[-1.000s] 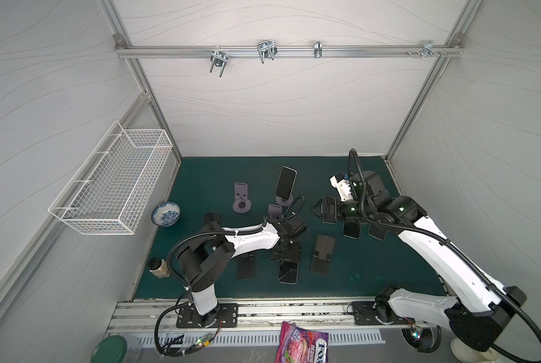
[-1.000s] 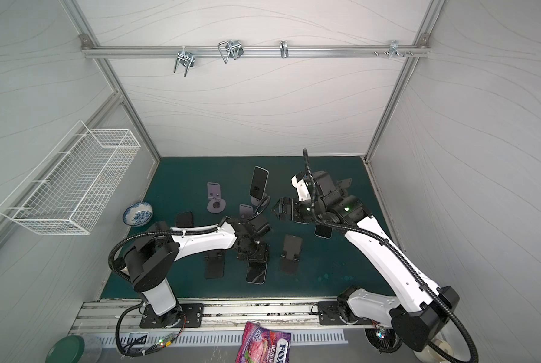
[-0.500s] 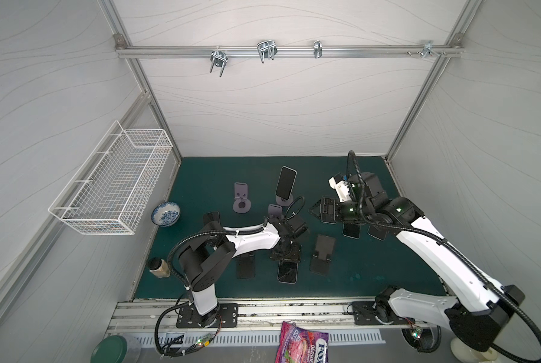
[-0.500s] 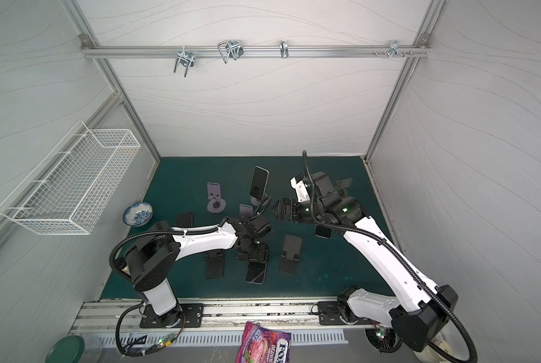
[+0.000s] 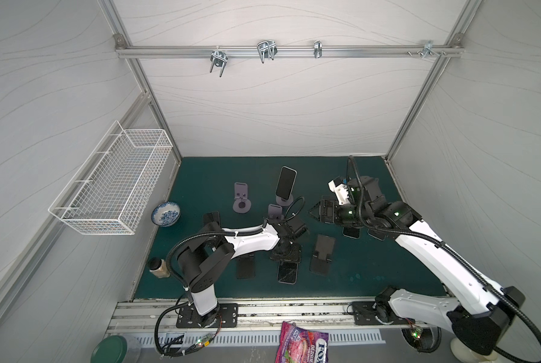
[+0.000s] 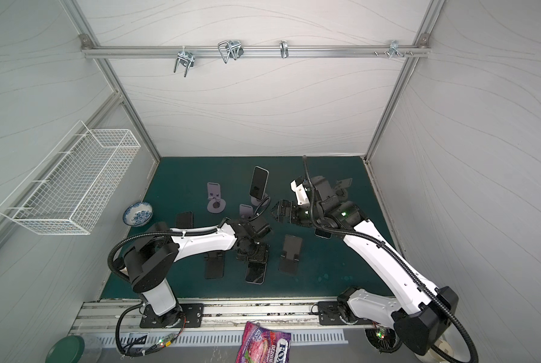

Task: Remove the phone from the phone stand
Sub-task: Place the phone at the bottom-center of the table.

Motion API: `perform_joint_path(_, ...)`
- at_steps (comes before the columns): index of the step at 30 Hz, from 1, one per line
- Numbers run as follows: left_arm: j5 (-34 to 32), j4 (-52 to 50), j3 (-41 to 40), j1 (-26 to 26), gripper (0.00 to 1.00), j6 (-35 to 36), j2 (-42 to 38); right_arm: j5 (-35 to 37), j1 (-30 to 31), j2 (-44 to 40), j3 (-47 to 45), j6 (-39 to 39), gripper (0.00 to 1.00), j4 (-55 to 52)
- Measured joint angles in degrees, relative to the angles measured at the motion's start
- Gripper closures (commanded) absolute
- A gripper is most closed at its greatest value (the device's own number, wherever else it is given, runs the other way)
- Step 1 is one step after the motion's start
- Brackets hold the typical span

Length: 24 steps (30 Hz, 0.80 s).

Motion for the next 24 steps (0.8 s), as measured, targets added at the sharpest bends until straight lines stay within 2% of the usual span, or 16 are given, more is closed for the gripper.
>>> perform_joint_path(13, -2.6, -1.8, -0.8, 0.0, 0.20, 0.7, -1.4, -0.7, 0.3, -0.2, 0.9, 1.0, 0.01, 0.1)
perform_joint_path(16, -3.0, -2.3, -0.2, 0.0, 0.14, 1.0, -1.5, -0.6, 0.3, -0.2, 0.9, 1.0, 0.01, 0.0)
perform_joint_path(24, -3.4, -3.2, 1.2, 0.0, 0.15, 1.5, -2.8, -0.6, 0.3, -0.2, 0.9, 1.0, 0.01, 0.1)
